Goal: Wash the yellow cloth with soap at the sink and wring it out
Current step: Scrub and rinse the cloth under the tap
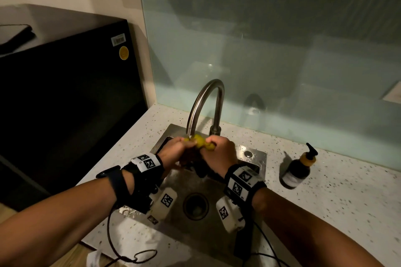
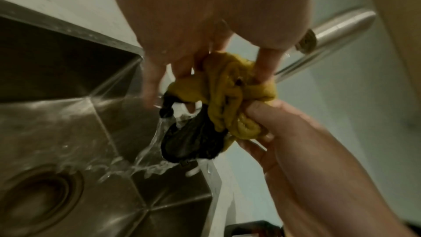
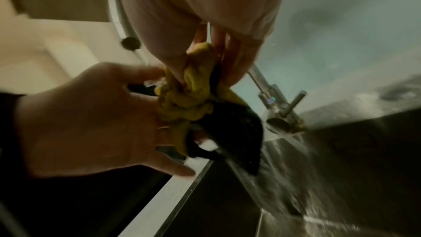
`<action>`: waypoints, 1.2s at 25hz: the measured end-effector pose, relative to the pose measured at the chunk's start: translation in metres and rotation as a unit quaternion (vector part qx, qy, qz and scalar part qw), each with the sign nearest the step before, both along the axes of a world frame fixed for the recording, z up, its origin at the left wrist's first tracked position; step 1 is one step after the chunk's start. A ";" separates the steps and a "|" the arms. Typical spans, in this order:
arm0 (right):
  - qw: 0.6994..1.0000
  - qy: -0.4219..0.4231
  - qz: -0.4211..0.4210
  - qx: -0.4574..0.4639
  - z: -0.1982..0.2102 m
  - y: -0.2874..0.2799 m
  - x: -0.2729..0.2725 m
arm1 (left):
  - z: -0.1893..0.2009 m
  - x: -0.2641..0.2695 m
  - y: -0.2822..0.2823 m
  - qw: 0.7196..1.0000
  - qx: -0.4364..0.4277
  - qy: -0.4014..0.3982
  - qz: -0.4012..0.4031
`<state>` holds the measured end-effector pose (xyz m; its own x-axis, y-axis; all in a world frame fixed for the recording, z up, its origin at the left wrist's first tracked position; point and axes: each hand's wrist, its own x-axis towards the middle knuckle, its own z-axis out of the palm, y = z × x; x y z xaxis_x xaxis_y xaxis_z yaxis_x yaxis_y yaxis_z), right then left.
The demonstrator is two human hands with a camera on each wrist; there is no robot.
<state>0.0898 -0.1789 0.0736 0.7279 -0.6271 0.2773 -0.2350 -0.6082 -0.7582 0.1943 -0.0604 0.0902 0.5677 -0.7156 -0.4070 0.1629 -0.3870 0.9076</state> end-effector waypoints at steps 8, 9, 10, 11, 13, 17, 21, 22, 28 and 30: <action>0.960 0.049 0.073 0.266 -0.009 0.004 -0.003 | -0.007 -0.002 -0.005 0.992 -0.091 0.062 0.055; 0.934 0.039 0.084 0.346 -0.009 0.006 -0.005 | -0.009 -0.001 -0.007 0.993 -0.089 0.061 0.056; 0.911 0.017 0.088 0.404 -0.009 0.007 -0.007 | -0.007 -0.001 -0.007 0.994 -0.084 0.061 0.040; 0.906 0.004 0.084 0.415 -0.006 0.008 -0.008 | -0.007 0.001 -0.007 0.996 -0.071 0.052 0.012; 0.935 0.013 0.075 0.347 -0.002 0.010 -0.012 | -0.008 0.006 -0.003 0.997 -0.030 0.026 -0.069; 0.975 0.072 0.073 0.199 -0.002 0.007 -0.010 | -0.007 0.004 0.003 0.996 -0.001 0.042 -0.081; 0.987 0.079 0.101 0.095 -0.004 0.011 -0.003 | -0.005 0.000 -0.004 0.998 0.031 -0.043 -0.013; 0.988 0.069 0.109 0.082 -0.006 0.011 -0.002 | -0.005 0.001 -0.005 0.997 0.042 -0.059 0.010; 0.969 0.106 0.159 0.156 -0.006 0.013 -0.010 | -0.005 0.001 -0.001 0.998 0.025 -0.046 0.022; 0.977 0.099 0.131 0.136 -0.010 0.019 -0.006 | -0.005 -0.003 -0.007 0.997 0.045 -0.061 0.014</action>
<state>0.0839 -0.1598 0.0636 0.8961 -0.4423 -0.0368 -0.2568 -0.4490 -0.8558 0.1910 -0.0670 0.0857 0.6368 -0.6625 -0.3945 0.0648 -0.4638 0.8836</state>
